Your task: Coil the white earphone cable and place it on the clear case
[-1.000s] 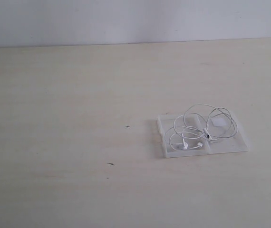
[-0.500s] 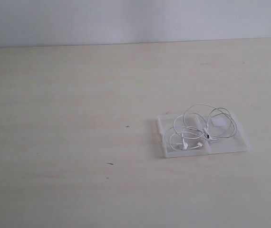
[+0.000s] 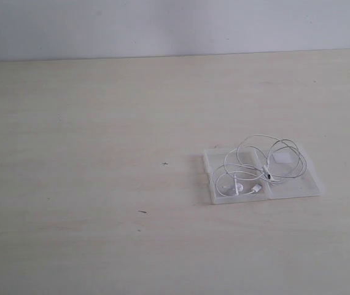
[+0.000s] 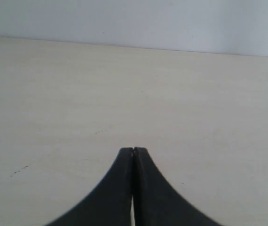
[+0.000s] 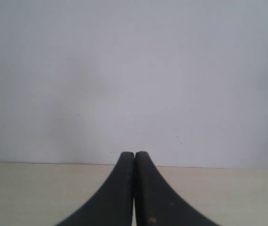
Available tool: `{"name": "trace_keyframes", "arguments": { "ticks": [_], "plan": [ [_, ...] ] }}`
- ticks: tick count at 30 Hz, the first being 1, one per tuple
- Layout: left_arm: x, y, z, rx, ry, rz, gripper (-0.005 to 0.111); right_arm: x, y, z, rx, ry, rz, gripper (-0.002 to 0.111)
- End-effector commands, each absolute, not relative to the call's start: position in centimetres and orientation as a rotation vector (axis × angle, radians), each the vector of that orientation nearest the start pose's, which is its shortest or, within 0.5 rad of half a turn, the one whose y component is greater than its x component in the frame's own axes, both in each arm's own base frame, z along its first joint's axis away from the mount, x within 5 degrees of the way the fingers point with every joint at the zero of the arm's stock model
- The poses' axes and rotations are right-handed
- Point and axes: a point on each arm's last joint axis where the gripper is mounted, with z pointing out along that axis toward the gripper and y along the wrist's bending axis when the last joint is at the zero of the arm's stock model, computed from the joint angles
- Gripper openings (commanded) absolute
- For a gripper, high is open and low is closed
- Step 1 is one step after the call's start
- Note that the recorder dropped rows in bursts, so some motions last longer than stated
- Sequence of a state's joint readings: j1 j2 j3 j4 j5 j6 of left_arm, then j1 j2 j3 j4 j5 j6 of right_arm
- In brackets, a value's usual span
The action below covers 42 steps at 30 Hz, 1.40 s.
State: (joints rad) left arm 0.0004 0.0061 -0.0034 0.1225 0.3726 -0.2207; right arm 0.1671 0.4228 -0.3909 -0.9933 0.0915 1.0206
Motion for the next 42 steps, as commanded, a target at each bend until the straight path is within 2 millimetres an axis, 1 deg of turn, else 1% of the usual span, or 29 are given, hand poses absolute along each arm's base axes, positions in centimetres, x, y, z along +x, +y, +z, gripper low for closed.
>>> {"name": "trace_keyframes", "arguments": {
  "ticks": [1, 4, 7, 11, 15, 23, 30, 32, 37, 42],
  "plan": [
    [5.3, 0.4, 18.1, -0.133, 1.837, -0.040, 0.000, 9.7, 1.0, 31.0, -0.042, 1.561, 0.109, 0.000],
    [5.3, 0.4, 18.1, -0.133, 1.837, -0.040, 0.000, 9.7, 1.0, 30.9, 0.022, 1.572, 0.174, 0.000],
    [5.3, 0.4, 18.1, -0.133, 1.837, -0.040, 0.000, 9.7, 0.9, 30.6, 0.069, 1.603, 0.202, 0.000],
    [5.3, 0.4, 18.1, -0.133, 1.837, -0.040, 0.000, 9.7, 0.9, 30.1, 0.011, 1.659, 0.144, 0.000],
    [5.3, 0.4, 18.1, -0.133, 1.837, -0.040, 0.000, 9.7, 1.0, 29.9, -0.054, 1.674, 0.101, 0.000],
    [5.3, 0.4, 18.1, -0.133, 1.837, -0.040, 0.000, 9.5, 1.1, 30.0, -0.023, 1.676, 0.153, 0.000],
    [5.3, 0.4, 18.1, -0.133, 1.837, -0.040, 0.000, 8.8, 1.4, 29.8, -0.139, 1.682, 0.114, 0.000],
    [5.3, 0.4, 18.1, -0.133, 1.837, -0.040, 0.000, 8.8, 1.5, 29.5, -0.180, 1.685, 0.095, 0.000],
    [5.3, 0.4, 18.1, -0.133, 1.837, -0.040, 0.000, 8.6, 1.5, 27.6, -0.285, 1.705, 0.008, 0.000],
    [5.3, 0.4, 18.1, -0.133, 1.837, -0.040, 0.000, 8.0, 1.4, 26.4, -0.328, 1.680, -0.030, 0.000]
  ]
}}
